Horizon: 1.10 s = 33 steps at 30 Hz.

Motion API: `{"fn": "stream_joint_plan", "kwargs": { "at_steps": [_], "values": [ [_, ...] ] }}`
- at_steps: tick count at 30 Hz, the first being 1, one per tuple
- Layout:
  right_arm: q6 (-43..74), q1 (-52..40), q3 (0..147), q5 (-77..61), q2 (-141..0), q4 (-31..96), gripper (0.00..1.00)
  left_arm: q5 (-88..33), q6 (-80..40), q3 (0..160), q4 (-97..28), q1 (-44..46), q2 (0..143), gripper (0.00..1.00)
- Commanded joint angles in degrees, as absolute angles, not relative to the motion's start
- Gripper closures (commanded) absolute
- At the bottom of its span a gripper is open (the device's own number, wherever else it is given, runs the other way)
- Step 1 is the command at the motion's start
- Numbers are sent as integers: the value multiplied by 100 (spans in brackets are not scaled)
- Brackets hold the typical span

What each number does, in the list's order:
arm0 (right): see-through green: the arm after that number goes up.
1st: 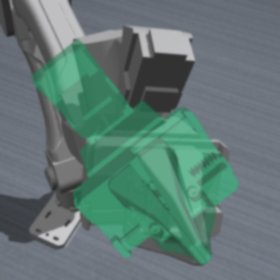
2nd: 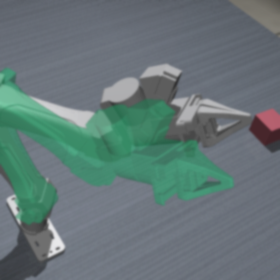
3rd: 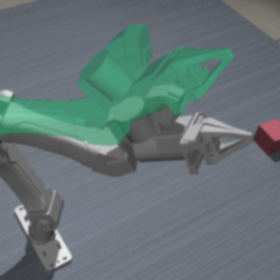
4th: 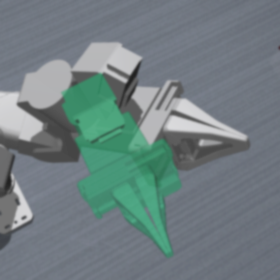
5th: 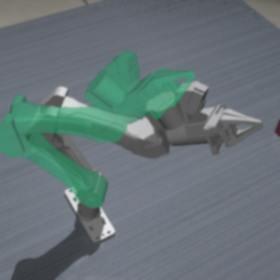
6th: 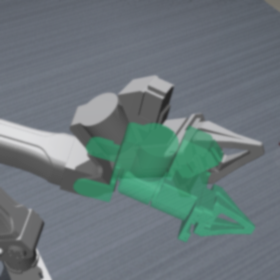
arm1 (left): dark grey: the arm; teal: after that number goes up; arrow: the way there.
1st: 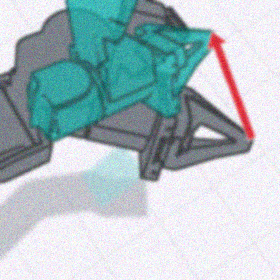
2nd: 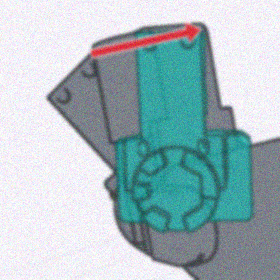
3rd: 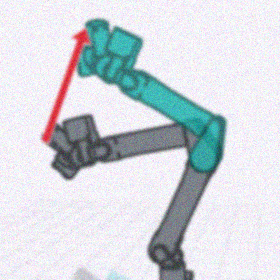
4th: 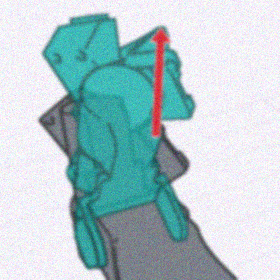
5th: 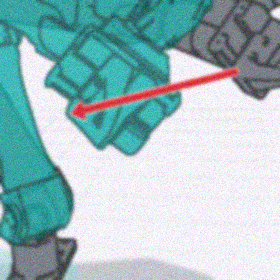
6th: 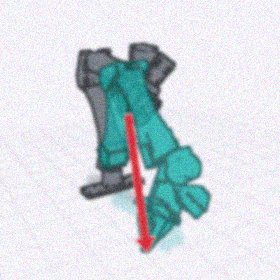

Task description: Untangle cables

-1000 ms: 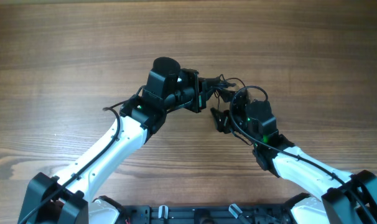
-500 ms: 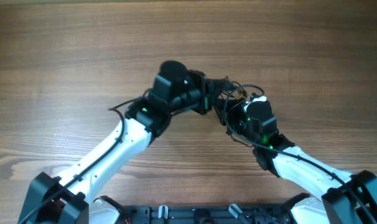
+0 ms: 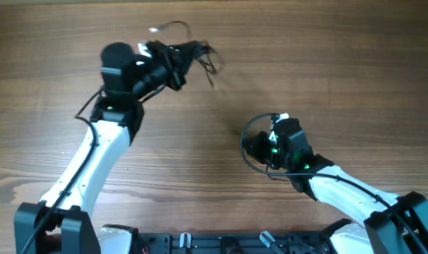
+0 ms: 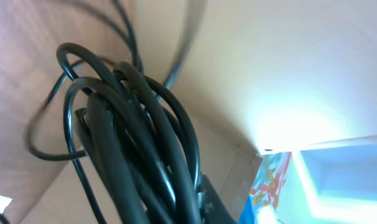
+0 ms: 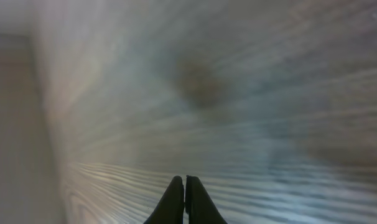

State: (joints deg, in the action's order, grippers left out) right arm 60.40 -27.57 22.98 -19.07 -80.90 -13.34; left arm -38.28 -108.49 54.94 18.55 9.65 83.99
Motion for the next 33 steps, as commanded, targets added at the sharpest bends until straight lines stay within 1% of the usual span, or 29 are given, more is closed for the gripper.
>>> {"fn": "stream_joint_plan", "kwargs": {
  "at_steps": [1, 2, 3, 5, 6, 8, 13, 15, 16, 18, 20, 24, 27, 29, 33],
  "values": [
    [5850, -2768, 2324, -1933, -8117, -1347, 85, -4163, -10084, 5590, 1938, 740, 8305, 96],
    [5852, -2768, 2324, -1935, -8117, -1343, 68, -4287, -9979, 5590, 1940, 652, 8305, 96],
    [5854, -2768, 2324, -1938, -8117, -1374, 56, -4388, -9983, 5590, 1933, 635, 8305, 96],
    [5870, -2768, 2324, -1966, -8114, -1516, 44, -4521, -9983, 5590, 1885, 661, 8305, 96],
    [5885, -2768, 2324, -2040, -8114, -1623, 40, -4541, -9985, 5590, 1831, 692, 8305, 96],
    [6246, -2768, 2324, -2340, -8114, -2231, 33, -4539, -9985, 5590, 1573, 827, 8305, 96],
    [8071, -2768, 2324, -2220, -8117, -3433, 31, -4536, -9979, 5590, 1004, 1125, 8305, 96],
    [8766, -2768, 2324, -2036, -8117, -3730, 28, -4536, -9950, 5590, 910, 1210, 8305, 96],
    [9258, -2768, 2324, -1927, -8117, -3863, 26, -4534, -9891, 5590, 913, 1264, 8305, 96],
    [9935, -2768, 2324, -1839, -8117, -4014, 25, -4525, -9636, 5590, 915, 1341, 8305, 96],
    [10232, -2768, 2324, -1802, -8117, -4029, 24, -4515, -9360, 5590, 915, 1367, 8305, 96],
    [10248, -2768, 2324, -1804, -8117, -4025, 23, -4383, -8750, 5590, 910, 1361, 8305, 96],
    [10189, -2768, 2324, -1804, -8117, -4032, 22, -4346, -7957, 5590, 908, 1361, 8305, 96],
    [9902, -2768, 2324, -1804, -8117, -4086, 21, -4348, -7837, 5590, 814, 1367, 8305, 96],
    [9323, -2768, 2324, -1693, -8117, -4348, 17, -4351, -7839, 5590, 191, 1378, 8305, 96]
  ]
}}
